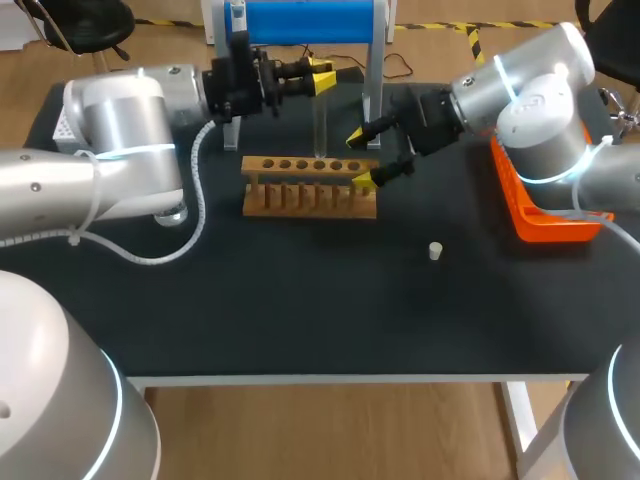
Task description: Invert the test tube, pick up the pipette, mount the tip to pipette, aspirate from beaker and dispense into the tube, eject the tip, return the pipette, and cap with the stopper.
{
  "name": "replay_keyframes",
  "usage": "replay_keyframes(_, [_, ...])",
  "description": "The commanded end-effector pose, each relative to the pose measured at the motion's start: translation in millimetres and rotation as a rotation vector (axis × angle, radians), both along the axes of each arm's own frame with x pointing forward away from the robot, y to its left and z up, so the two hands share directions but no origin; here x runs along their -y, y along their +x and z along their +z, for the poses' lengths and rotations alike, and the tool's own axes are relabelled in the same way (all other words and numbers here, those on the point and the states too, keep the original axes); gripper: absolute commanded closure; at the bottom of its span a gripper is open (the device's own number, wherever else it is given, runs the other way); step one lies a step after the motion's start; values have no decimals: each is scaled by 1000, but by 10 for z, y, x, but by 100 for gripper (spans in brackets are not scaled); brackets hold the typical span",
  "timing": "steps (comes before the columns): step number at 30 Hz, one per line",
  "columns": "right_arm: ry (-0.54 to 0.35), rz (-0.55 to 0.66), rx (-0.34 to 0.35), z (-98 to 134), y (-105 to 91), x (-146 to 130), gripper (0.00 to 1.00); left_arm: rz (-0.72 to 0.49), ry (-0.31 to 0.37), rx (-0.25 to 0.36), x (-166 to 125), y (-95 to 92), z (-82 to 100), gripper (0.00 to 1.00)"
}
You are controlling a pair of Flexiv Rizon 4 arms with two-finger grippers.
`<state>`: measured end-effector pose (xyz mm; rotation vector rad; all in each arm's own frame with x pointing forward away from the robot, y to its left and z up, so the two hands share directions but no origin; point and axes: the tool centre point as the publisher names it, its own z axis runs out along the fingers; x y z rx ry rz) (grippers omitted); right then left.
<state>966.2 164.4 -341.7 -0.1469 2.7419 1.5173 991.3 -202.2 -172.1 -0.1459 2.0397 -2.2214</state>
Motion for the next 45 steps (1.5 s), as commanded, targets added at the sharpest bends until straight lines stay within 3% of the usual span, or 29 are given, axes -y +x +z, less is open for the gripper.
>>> replay_keyframes(1, [0,1,0,-3,1,4,0,-11,-2,-1,4,54,-45,100])
replay_keyframes(45, [0,1,0,-3,1,4,0,9,-31,-53,-79,96,-318,100])
